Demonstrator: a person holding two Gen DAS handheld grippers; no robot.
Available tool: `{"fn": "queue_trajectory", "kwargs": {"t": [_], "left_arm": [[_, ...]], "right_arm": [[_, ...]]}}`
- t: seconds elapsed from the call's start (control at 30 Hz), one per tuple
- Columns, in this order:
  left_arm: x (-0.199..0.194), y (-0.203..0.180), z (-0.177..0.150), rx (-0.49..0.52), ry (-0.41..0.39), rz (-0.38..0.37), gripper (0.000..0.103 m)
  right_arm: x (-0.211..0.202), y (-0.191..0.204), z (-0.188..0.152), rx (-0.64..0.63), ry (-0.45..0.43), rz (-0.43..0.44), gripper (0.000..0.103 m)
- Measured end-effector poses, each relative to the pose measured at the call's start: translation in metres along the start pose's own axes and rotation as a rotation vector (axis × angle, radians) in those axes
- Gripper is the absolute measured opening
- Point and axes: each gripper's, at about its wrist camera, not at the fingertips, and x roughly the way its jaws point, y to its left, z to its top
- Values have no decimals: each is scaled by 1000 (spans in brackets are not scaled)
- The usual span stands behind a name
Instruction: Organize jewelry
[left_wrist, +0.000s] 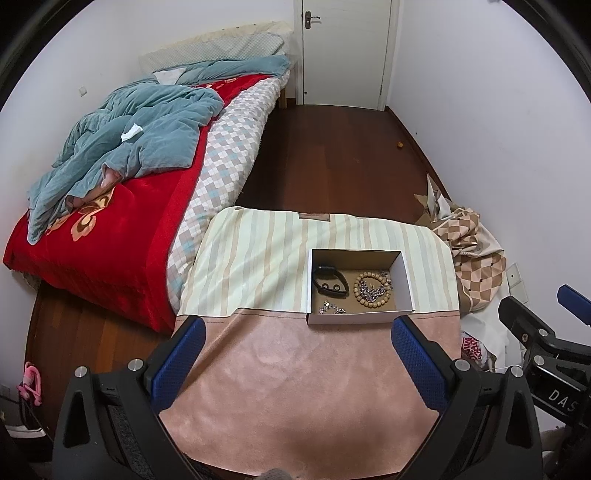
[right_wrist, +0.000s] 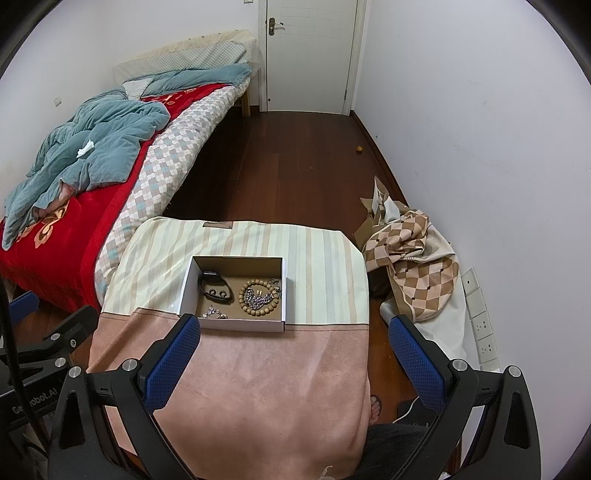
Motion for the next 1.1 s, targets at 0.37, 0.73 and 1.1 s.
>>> {"fn": "queue_trajectory", "kwargs": {"t": [0.37, 0.73, 1.1], "left_arm": [[-2, 0, 2, 1, -3, 1, 103], [-6, -1, 5, 3, -7, 5, 103], [-7, -1, 8, 2, -6, 1, 103]], "right_arm": [[0, -1, 0, 4, 0, 3, 103], [-1, -2, 0, 5, 0, 5, 103], [-1, -1, -2, 5, 8, 5, 103]]}}
